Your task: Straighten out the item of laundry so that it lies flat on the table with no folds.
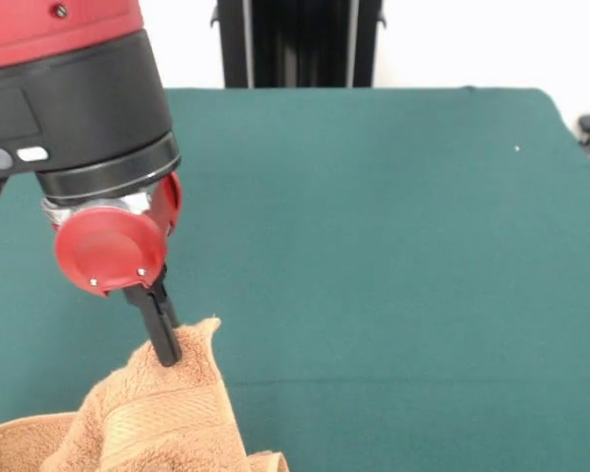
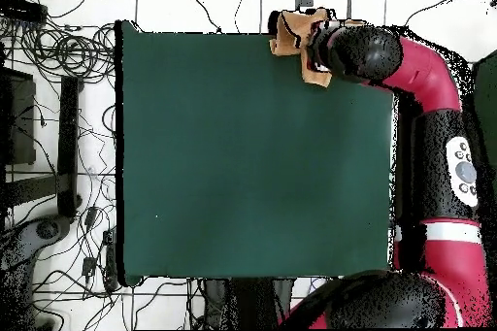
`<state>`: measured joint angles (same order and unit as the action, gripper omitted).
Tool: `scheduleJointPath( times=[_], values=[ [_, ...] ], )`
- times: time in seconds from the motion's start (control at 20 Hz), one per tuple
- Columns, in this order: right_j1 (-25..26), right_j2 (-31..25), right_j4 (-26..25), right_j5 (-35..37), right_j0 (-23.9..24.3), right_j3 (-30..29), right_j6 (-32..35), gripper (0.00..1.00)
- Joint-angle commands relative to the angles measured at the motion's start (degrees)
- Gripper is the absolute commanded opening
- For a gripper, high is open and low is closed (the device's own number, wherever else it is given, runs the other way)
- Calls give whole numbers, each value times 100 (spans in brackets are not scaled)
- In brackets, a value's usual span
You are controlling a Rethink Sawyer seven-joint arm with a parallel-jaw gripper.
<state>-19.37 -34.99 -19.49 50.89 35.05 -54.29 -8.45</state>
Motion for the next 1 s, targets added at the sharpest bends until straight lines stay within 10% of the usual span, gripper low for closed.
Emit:
scheduleJointPath(
  times=[0.05,1.0],
  values=[
    [9,514,165,-56,-323,-1278,2202,0],
    [117,1129,213,-423,-820,-1961,2651,0]
  ],
)
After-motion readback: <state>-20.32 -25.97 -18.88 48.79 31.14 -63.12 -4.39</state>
